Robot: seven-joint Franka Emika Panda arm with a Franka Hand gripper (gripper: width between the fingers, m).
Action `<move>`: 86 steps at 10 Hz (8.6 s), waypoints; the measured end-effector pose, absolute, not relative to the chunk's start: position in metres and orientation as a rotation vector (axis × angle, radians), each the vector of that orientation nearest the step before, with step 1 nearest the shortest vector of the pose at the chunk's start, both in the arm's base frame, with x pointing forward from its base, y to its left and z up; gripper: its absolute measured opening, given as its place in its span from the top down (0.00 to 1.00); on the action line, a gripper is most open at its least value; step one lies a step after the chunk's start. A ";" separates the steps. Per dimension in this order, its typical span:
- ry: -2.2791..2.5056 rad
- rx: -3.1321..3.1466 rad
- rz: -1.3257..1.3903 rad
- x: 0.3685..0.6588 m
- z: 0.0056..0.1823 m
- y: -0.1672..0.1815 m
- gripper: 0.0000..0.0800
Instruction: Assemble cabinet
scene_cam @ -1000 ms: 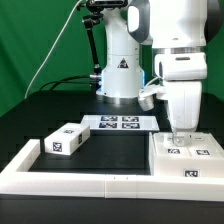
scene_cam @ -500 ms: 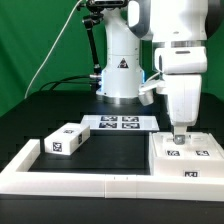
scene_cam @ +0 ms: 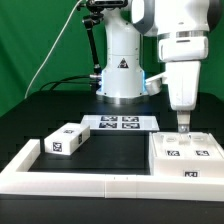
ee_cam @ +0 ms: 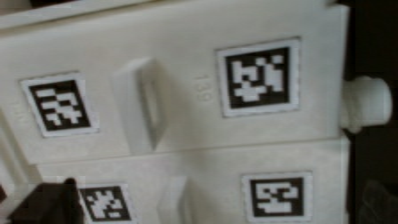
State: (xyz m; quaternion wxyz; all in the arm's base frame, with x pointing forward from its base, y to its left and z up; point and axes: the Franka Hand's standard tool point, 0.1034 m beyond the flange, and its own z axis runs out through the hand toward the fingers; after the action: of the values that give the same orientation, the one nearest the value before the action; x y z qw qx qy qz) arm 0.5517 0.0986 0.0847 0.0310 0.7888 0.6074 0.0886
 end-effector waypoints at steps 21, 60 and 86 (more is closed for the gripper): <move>0.323 3.196 0.369 0.489 0.073 0.098 0.00; 0.276 3.221 0.289 0.526 0.088 0.077 1.00; 0.316 3.245 0.149 0.558 0.133 0.073 1.00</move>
Offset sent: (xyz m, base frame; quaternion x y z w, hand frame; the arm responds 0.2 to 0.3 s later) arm -0.0472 0.0132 0.0051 -0.0077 0.0164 0.1217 0.9924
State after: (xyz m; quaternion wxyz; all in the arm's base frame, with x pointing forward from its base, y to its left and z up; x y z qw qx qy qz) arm 0.5584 0.0726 0.1326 -0.0609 0.9924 0.0968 0.0455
